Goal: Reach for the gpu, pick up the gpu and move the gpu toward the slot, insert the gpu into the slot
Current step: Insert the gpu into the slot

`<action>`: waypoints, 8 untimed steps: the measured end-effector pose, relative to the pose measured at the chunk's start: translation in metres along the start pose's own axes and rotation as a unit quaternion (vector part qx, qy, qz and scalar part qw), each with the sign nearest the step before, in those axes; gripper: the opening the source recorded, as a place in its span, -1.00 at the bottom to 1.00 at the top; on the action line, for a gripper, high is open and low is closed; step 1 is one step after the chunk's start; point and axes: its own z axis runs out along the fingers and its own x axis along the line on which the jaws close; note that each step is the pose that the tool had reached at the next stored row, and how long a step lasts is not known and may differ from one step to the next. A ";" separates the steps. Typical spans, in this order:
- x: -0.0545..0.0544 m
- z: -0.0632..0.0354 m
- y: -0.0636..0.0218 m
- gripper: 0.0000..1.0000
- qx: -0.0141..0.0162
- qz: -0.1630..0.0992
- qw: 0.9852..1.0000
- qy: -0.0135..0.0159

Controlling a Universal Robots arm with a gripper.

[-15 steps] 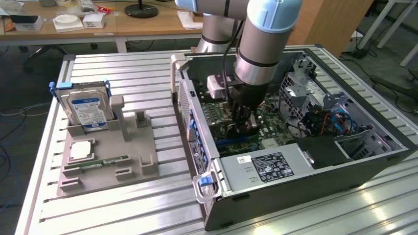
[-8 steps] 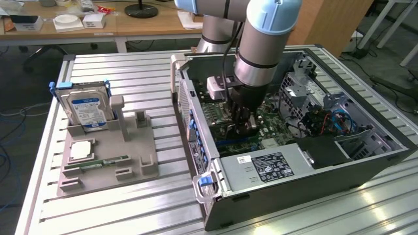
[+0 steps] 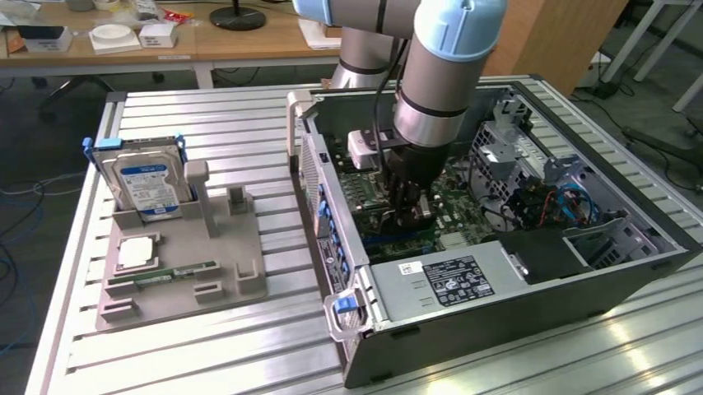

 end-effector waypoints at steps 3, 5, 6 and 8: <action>0.000 0.0000 0.0000 -0.47 0.000 0.000 1.000 0.000; 0.000 0.0001 0.0000 -0.47 0.000 0.000 1.000 0.000; 0.000 0.0001 0.0000 -0.47 0.000 0.000 1.000 0.000; 0.000 0.0001 0.0000 -0.47 0.000 0.000 1.000 0.000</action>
